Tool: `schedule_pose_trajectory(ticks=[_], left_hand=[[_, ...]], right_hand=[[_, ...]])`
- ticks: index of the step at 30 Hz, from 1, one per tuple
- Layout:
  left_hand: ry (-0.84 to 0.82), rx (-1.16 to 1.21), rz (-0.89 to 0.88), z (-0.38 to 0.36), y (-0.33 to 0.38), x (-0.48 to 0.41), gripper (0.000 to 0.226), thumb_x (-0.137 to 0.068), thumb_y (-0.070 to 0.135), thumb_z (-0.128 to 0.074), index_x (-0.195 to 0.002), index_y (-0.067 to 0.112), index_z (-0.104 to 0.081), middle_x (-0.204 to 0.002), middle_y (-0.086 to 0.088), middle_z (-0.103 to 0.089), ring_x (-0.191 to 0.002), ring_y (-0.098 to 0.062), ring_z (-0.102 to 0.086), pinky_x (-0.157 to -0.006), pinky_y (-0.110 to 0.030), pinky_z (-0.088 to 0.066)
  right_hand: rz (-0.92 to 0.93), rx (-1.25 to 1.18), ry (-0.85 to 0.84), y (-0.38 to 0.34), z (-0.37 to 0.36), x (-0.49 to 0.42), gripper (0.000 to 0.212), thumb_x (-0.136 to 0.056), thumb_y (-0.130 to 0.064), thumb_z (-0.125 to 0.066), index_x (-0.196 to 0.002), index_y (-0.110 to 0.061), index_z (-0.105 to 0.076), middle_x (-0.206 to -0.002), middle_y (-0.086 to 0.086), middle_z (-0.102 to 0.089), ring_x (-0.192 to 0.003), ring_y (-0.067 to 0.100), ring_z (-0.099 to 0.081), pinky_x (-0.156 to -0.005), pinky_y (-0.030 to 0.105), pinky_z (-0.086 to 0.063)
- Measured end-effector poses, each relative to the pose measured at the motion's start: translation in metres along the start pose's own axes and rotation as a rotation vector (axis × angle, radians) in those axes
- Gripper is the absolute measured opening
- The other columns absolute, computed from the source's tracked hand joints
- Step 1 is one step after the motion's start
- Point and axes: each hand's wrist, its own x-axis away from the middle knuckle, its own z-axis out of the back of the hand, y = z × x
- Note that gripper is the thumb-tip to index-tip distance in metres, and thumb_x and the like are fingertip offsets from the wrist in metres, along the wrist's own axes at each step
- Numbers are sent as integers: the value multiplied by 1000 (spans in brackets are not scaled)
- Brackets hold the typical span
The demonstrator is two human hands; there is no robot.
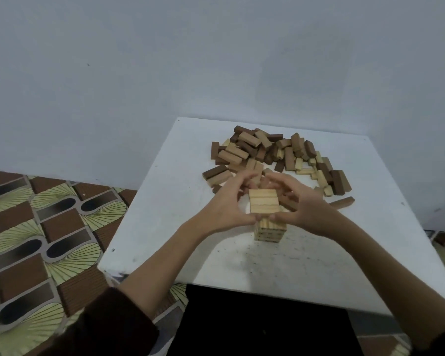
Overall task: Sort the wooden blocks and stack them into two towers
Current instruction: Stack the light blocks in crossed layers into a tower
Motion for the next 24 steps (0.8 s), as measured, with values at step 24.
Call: schedule_pose_trajectory(ticks=[24], left_hand=[[-130,-46,96,-28,-9,2,97,-63,27,-77,-145,20,-26,-113,14,-52,-115,-2,-47,-106,-32,-35]], right_hand=[[-44,-26,59,46,-12,18,78,-73,-17,-79,-138,-26,-37,-121,-6,-54,-119,12,-46,-105,37,-39]])
